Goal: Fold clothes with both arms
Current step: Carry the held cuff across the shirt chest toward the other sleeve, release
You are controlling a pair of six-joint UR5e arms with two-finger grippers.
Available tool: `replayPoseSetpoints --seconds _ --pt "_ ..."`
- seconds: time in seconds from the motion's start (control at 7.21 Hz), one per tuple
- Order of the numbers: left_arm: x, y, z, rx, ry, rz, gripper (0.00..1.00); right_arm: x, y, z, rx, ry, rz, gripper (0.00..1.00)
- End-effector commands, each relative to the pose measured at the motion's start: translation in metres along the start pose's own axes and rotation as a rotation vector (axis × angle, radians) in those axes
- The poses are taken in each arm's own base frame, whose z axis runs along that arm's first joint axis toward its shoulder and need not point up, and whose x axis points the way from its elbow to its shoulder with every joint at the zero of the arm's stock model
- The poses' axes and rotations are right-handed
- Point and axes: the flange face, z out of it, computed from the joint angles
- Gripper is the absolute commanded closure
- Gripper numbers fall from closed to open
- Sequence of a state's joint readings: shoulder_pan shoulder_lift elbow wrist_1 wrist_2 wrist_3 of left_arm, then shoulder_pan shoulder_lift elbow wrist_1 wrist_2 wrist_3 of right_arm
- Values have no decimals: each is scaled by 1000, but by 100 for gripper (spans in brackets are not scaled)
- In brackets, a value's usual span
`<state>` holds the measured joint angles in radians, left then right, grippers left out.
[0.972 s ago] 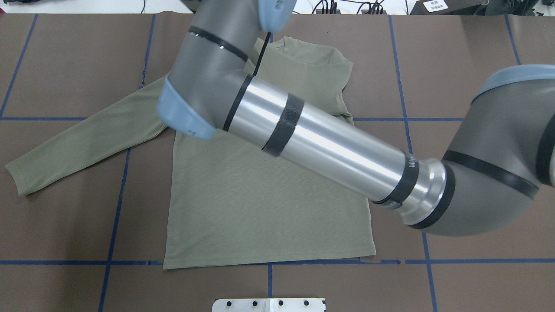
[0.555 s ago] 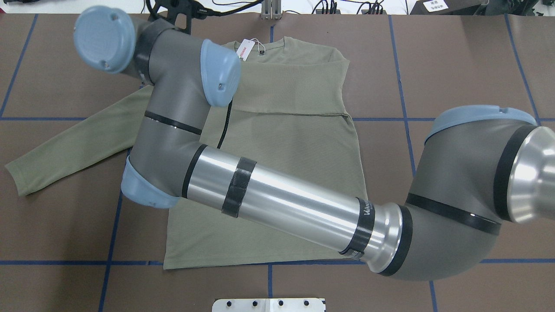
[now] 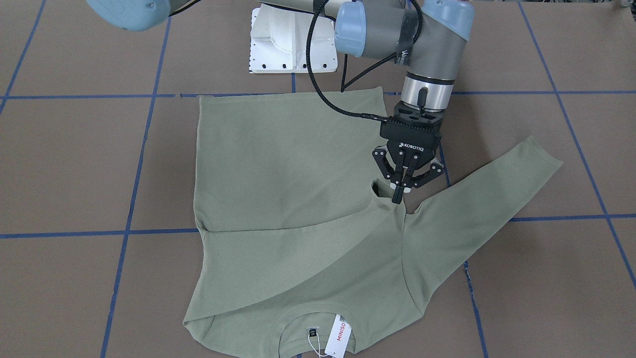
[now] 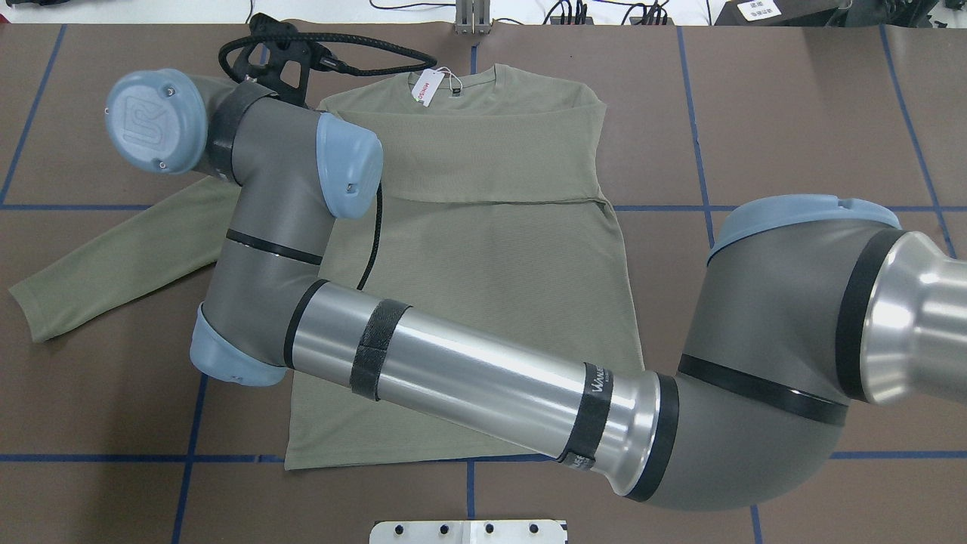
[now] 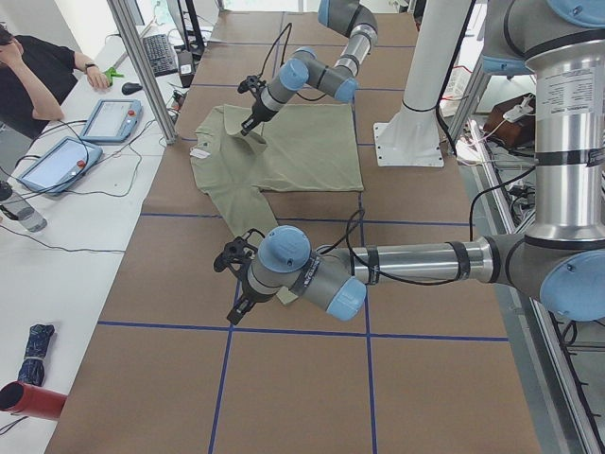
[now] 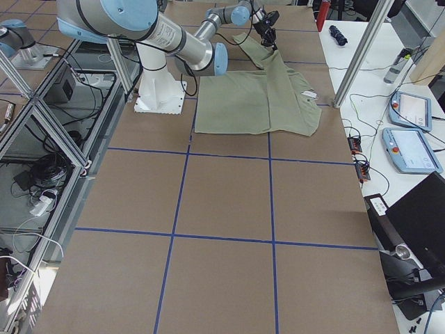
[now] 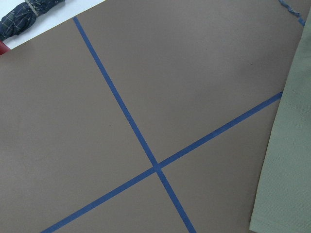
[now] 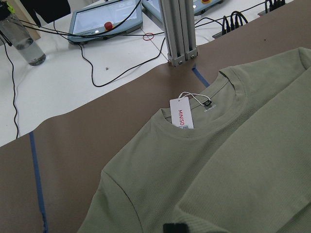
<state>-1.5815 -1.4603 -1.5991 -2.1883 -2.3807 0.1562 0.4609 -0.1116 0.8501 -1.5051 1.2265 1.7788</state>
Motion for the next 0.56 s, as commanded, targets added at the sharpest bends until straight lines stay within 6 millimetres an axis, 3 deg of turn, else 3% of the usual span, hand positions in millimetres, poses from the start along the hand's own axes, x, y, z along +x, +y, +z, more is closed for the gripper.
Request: replayPoseSetpoints --seconds 0.0,0.14,0.28,0.42 --pt "0 0 0 1 0 0 0 -2 1 2 3 -15 24 100" --pt "0 0 0 1 0 0 0 -5 0 0 2 -19 23 94" --pt "0 0 0 1 0 0 0 -8 -1 -5 -1 -24 25 80" --pt "1 -1 -1 2 0 1 0 -15 -2 -12 -2 -30 29 55"
